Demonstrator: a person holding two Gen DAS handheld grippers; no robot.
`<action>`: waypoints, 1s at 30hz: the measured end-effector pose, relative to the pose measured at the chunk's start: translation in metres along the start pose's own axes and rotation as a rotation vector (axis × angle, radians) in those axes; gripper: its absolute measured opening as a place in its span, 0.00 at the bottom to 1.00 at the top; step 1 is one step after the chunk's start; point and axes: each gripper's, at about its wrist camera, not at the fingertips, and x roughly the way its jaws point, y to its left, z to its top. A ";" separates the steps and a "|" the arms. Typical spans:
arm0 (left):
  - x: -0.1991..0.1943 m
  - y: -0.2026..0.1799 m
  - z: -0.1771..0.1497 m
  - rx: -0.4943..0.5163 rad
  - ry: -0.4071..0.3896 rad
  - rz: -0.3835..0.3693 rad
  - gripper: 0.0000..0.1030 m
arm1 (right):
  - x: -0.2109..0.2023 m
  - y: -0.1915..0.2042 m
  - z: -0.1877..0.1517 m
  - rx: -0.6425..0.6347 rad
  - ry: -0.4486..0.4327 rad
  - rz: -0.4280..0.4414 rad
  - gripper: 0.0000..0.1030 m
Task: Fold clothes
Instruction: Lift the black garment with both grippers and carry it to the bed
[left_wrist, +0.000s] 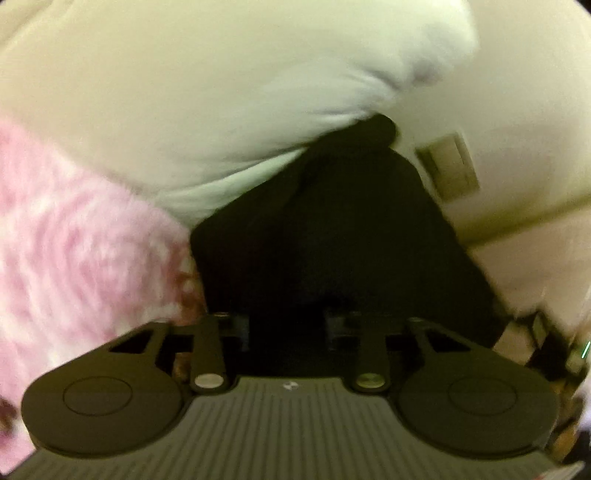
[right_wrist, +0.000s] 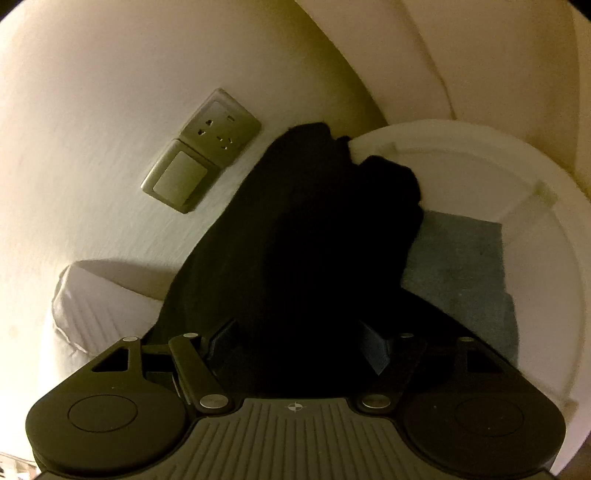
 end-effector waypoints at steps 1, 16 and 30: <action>-0.004 -0.006 -0.001 0.049 -0.010 0.018 0.16 | 0.002 0.001 -0.001 -0.005 -0.004 0.001 0.72; -0.088 -0.102 0.022 0.198 -0.164 -0.109 0.09 | -0.052 0.094 0.005 -0.195 -0.084 0.220 0.05; -0.265 -0.228 -0.030 0.255 -0.609 -0.144 0.09 | -0.222 0.198 0.046 -0.455 -0.255 0.543 0.04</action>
